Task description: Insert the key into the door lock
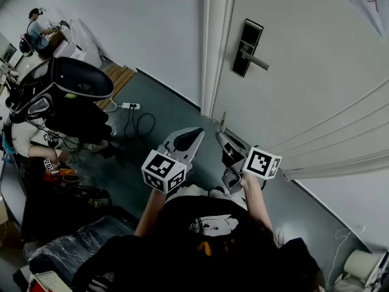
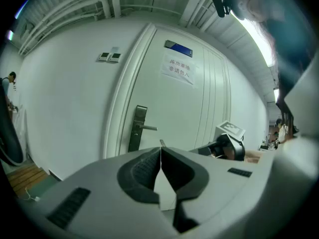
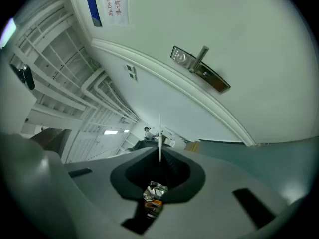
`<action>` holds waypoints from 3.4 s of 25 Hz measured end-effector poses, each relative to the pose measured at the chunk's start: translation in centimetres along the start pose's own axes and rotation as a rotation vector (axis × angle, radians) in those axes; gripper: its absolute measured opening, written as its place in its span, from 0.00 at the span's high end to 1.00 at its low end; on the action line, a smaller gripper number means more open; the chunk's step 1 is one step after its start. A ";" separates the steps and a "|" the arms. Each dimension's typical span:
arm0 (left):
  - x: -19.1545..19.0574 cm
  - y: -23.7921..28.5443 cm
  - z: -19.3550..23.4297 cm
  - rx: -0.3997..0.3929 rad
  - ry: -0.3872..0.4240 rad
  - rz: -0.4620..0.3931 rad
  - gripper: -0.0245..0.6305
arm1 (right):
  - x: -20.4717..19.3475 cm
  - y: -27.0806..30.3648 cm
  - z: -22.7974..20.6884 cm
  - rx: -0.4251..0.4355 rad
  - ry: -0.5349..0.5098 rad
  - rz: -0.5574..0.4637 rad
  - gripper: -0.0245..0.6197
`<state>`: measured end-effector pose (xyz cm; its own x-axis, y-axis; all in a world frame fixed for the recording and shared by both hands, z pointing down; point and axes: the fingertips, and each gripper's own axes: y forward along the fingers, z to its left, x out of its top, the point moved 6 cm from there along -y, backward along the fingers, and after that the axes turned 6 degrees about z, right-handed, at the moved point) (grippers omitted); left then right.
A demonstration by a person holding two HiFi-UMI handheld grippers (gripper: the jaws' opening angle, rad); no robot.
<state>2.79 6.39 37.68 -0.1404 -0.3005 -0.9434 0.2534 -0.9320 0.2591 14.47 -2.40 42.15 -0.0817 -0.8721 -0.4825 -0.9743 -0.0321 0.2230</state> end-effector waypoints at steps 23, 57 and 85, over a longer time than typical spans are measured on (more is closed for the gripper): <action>-1.7 -3.3 4.6 -0.024 -0.044 0.011 0.95 | -1.3 3.2 1.4 -0.080 0.020 -0.040 0.93; 3.6 14.6 15.5 0.059 -0.034 0.125 0.95 | 13.5 9.6 -11.4 -0.064 0.146 -0.011 0.93; 5.1 16.7 17.5 -0.398 0.118 0.178 0.95 | 12.8 12.4 -11.5 -0.186 0.228 -0.283 0.93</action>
<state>-10.42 -14.22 40.80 0.0430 -0.4026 -0.9143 0.6155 -0.7102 0.3417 3.79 -19.59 48.53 0.2533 -0.9013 -0.3515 -0.8953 -0.3560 0.2678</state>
